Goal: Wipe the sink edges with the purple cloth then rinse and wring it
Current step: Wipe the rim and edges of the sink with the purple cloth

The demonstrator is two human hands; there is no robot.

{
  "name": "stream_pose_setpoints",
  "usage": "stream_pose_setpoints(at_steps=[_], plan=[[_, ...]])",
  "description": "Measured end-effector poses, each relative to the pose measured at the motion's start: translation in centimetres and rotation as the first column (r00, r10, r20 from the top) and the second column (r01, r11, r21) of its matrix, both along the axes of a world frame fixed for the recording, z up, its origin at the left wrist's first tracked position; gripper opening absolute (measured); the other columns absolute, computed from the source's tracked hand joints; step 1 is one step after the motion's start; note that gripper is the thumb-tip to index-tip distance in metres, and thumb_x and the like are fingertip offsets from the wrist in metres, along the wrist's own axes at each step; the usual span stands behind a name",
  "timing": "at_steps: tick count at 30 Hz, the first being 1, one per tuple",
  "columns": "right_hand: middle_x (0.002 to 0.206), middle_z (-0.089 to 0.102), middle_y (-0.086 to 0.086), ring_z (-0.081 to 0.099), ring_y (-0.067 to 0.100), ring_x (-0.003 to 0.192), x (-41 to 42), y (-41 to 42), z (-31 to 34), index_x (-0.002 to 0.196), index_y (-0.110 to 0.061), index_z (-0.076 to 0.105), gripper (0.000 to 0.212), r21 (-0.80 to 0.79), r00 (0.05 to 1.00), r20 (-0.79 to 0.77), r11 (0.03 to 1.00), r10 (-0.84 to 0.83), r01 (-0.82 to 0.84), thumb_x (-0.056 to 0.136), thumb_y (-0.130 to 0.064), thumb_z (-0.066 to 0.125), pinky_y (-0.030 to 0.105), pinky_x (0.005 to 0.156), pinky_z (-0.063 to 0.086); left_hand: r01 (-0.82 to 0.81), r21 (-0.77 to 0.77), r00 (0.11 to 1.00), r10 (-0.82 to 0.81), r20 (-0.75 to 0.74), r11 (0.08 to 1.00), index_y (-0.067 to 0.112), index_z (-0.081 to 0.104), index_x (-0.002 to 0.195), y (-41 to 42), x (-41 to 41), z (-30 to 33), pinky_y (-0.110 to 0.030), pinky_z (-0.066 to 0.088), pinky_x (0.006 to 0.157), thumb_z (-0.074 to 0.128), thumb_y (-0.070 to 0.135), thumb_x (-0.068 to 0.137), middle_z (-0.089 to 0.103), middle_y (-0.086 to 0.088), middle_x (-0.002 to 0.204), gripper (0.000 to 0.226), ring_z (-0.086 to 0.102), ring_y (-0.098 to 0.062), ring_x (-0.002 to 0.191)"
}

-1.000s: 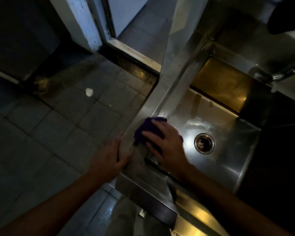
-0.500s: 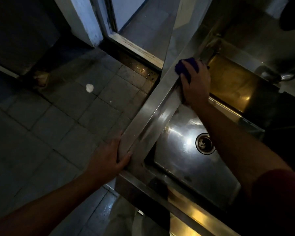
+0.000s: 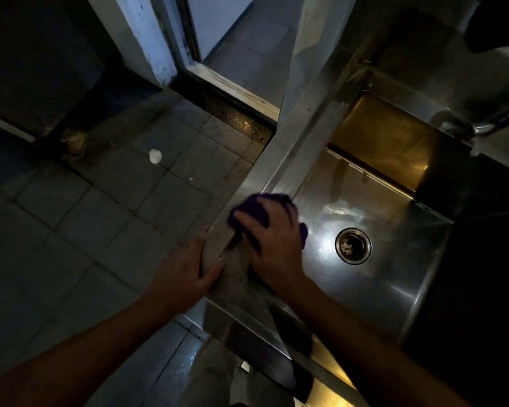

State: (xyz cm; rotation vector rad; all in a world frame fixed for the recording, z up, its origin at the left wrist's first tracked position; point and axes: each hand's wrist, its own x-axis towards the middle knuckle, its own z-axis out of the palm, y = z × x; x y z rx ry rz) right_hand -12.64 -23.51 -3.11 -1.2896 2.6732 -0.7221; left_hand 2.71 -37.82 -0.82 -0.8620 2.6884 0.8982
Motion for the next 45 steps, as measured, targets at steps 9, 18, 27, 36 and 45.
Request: stream_pose_setpoints(at_steps=[9, 18, 27, 36, 45], plan=[[0.155, 0.038, 0.011, 0.031, 0.040, 0.142, -9.7, -2.1, 0.4, 0.145, -0.035, 0.044, 0.049, 0.053, 0.983, -0.058, 0.983, -0.175, 0.178, 0.097, -0.046, 0.046, 0.061, 0.115, 0.030, 0.005, 0.008, 1.000, -0.005, -0.019, 1.000, 0.024, 0.029, 0.150, 0.1, -0.1, 0.2, -0.027, 0.039, 0.078, 0.049, 0.061, 0.093, 0.062, -0.005, 0.126, 0.070, 0.061, -0.020, 0.100], [0.156, 0.038, 0.009, 0.033, 0.033, 0.144, -13.9, -4.3, 1.2, 0.141, -0.031, 0.050, 0.043, 0.076, 0.981, -0.086, 0.981, -0.174, 0.180, 0.098, -0.035, 0.049, 0.057, 0.120, 0.022, -0.026, 0.012, 0.998, 0.026, -0.065, 1.000, 0.028, 0.029, 0.151, -0.2, 0.3, -0.4, -0.037, 0.052, 0.082, 0.023, 0.058, 0.095, 0.067, -0.011, 0.118, 0.064, 0.066, -0.026, 0.091], [0.154, 0.045, 0.009, 0.035, 0.032, 0.146, 2.6, -0.2, 0.2, 0.136, -0.033, 0.060, 0.042, -0.010, 0.983, -0.042, 0.983, 0.181, -0.182, 0.104, -0.047, 0.038, 0.061, 0.115, 0.026, -0.057, 0.049, 0.987, 0.063, -0.145, 0.997, 0.015, 0.034, 0.152, 0.0, 0.2, -0.2, -0.007, 0.033, 0.058, 0.017, 0.059, 0.097, 0.051, 0.016, 0.073, 0.073, 0.047, 0.006, 0.060], [0.154, 0.040, 0.010, 0.035, 0.036, 0.142, -12.2, -3.3, 1.2, 0.145, -0.031, 0.045, 0.045, 0.107, 0.972, -0.113, 0.970, -0.206, 0.218, 0.101, -0.042, 0.039, 0.057, 0.118, 0.025, -0.026, -0.035, 0.994, 0.022, -0.110, 0.999, 0.025, 0.026, 0.156, -0.1, 0.5, -1.0, -0.035, 0.052, 0.076, 0.018, 0.056, 0.096, 0.070, -0.014, 0.110, 0.068, 0.068, -0.029, 0.085], [0.130, 0.060, -0.003, 0.054, 0.010, 0.117, -14.5, -1.3, 10.4, 0.137, -0.028, 0.052, 0.033, -0.229, 0.794, 0.528, 0.849, -0.303, 0.476, 0.104, -0.025, 0.048, 0.033, 0.100, 0.045, -0.063, 0.114, 0.996, 0.055, 0.066, 0.992, 0.010, 0.055, 0.131, -1.3, -1.8, 2.2, -0.039, 0.045, 0.092, 0.043, 0.038, 0.102, 0.061, -0.016, 0.124, 0.042, 0.058, -0.036, 0.114]])
